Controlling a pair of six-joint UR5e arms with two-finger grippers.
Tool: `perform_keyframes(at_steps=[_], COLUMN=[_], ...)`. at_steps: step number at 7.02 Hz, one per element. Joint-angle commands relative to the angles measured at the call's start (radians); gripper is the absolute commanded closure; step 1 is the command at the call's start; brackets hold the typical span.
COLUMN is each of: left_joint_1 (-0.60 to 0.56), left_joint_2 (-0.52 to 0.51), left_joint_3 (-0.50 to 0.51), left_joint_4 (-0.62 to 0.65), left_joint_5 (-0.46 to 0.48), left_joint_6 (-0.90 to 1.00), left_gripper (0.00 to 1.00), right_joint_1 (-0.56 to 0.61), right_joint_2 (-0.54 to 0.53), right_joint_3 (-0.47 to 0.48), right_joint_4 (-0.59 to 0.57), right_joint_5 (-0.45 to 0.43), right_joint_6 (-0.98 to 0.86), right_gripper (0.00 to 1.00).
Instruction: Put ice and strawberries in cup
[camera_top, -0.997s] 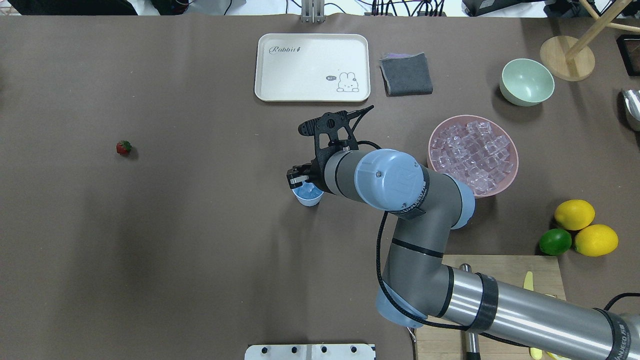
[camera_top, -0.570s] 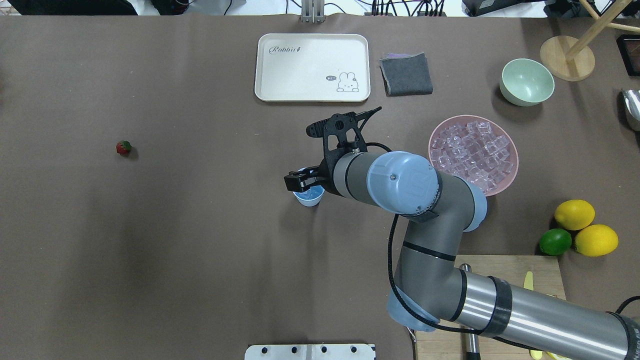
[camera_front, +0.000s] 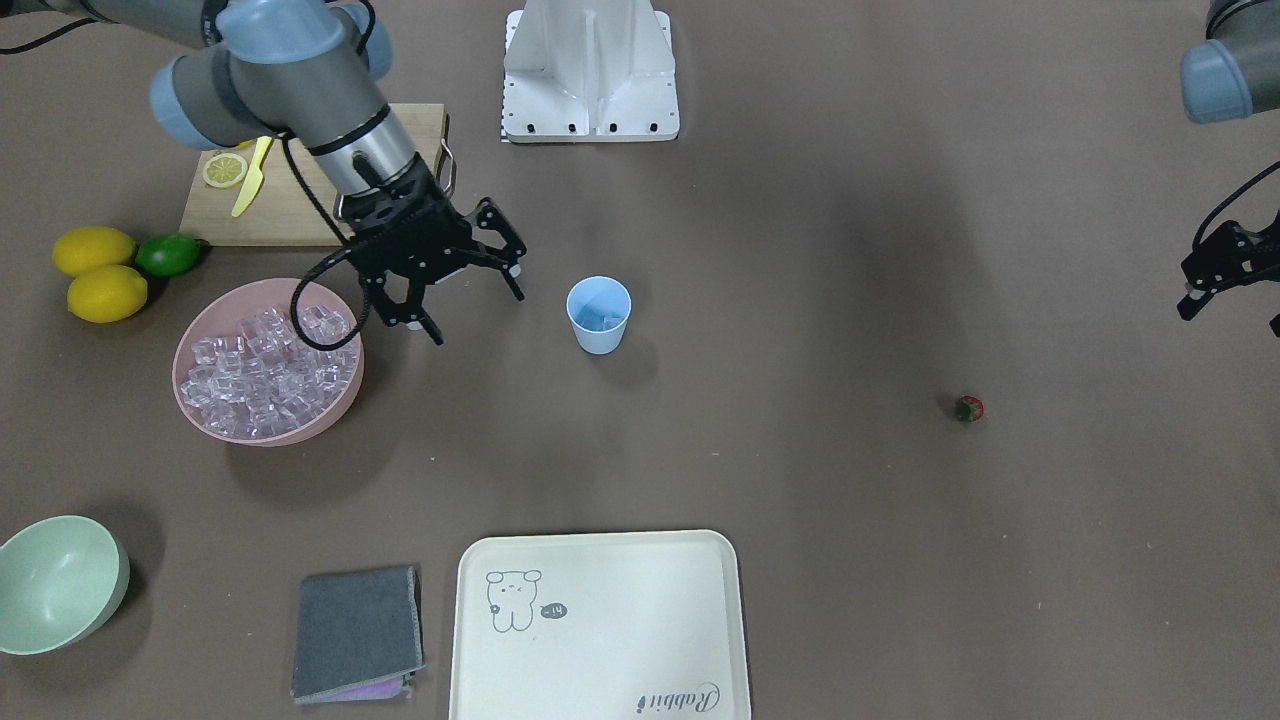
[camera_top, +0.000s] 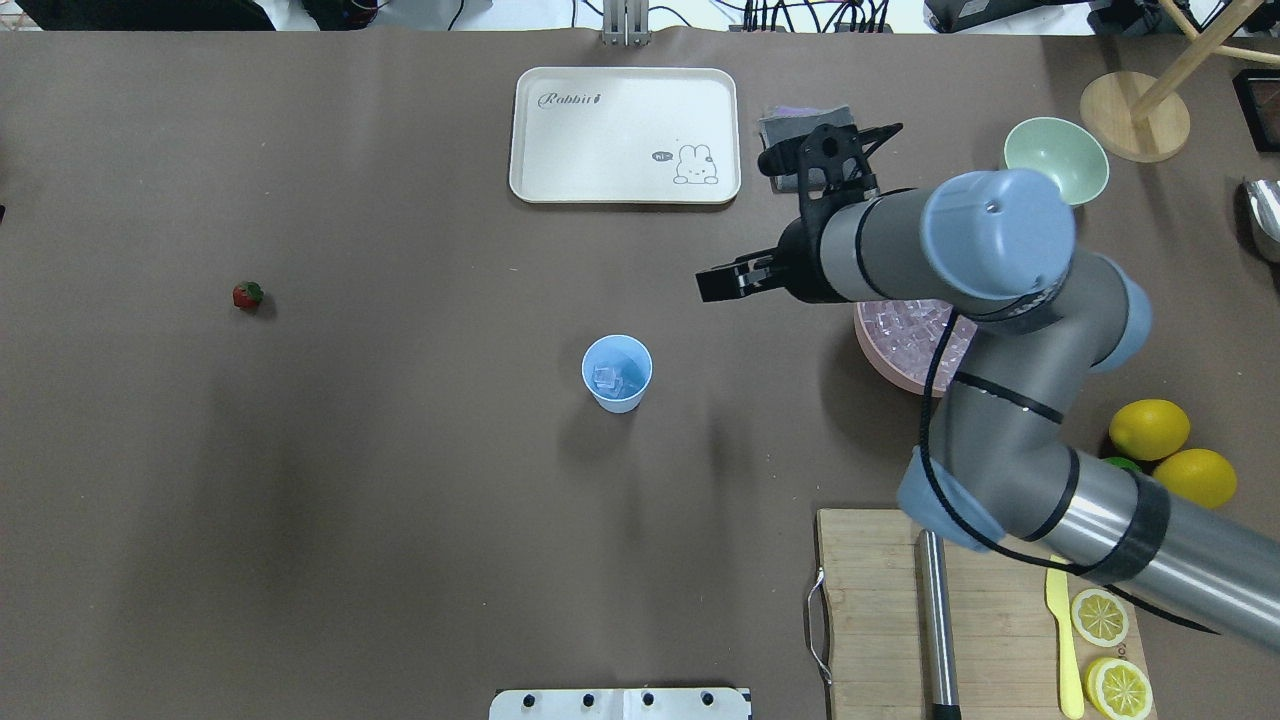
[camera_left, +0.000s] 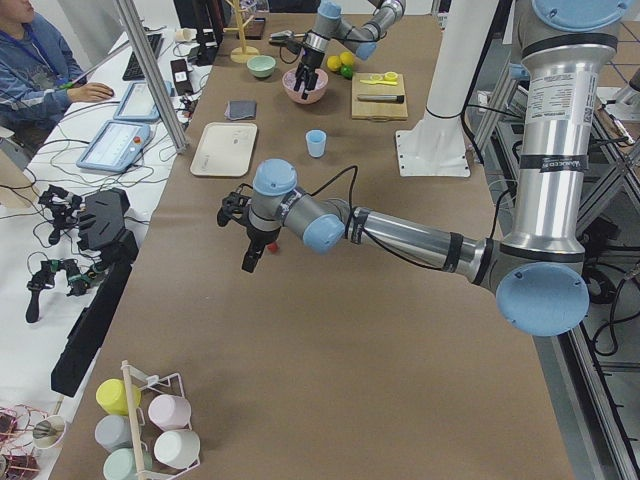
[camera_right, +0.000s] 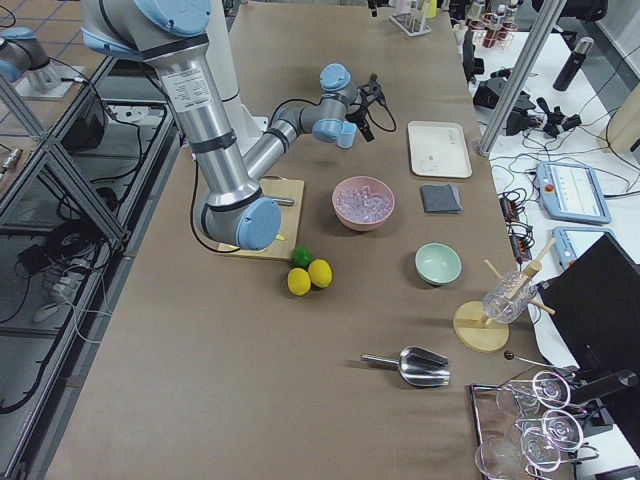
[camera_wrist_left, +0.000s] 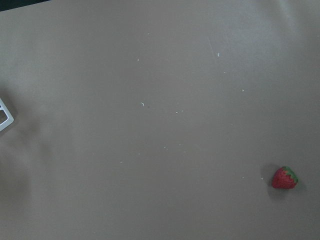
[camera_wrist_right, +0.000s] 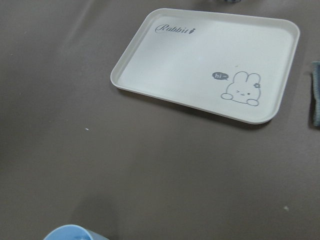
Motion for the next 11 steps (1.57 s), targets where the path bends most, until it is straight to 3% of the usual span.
perform_keyframes(at_steps=[1, 3, 5, 8, 11], left_joint_1=[0.011, 0.052, 0.157, 0.208, 0.275], left_joint_2=[-0.002, -0.030, -0.125, -0.201, -0.232], left_joint_3=[0.004, -0.009, 0.005, 0.019, 0.053], left_joint_4=[0.000, -0.001, 0.003, 0.005, 0.000], left_joint_5=[0.003, 0.002, 0.020, 0.059, 0.135], left_joint_6=[-0.001, -0.003, -0.108, -0.125, -0.193], left_gripper=[0.03, 0.03, 0.03, 0.03, 0.03], right_joint_1=[0.237, 0.378, 0.533, 0.750, 0.815], right_joint_2=[-0.074, -0.221, -0.350, -0.472, -0.516], right_joint_3=[0.032, 0.029, 0.027, -0.098, -0.114], right_joint_4=[-0.002, -0.002, 0.001, -0.001, -0.005], right_joint_5=[0.289, 0.358, 0.515, 0.665, 0.664], right_joint_6=[-0.023, -0.177, -0.205, -0.551, -0.652], right_gripper=[0.00, 0.00, 0.00, 0.00, 0.00])
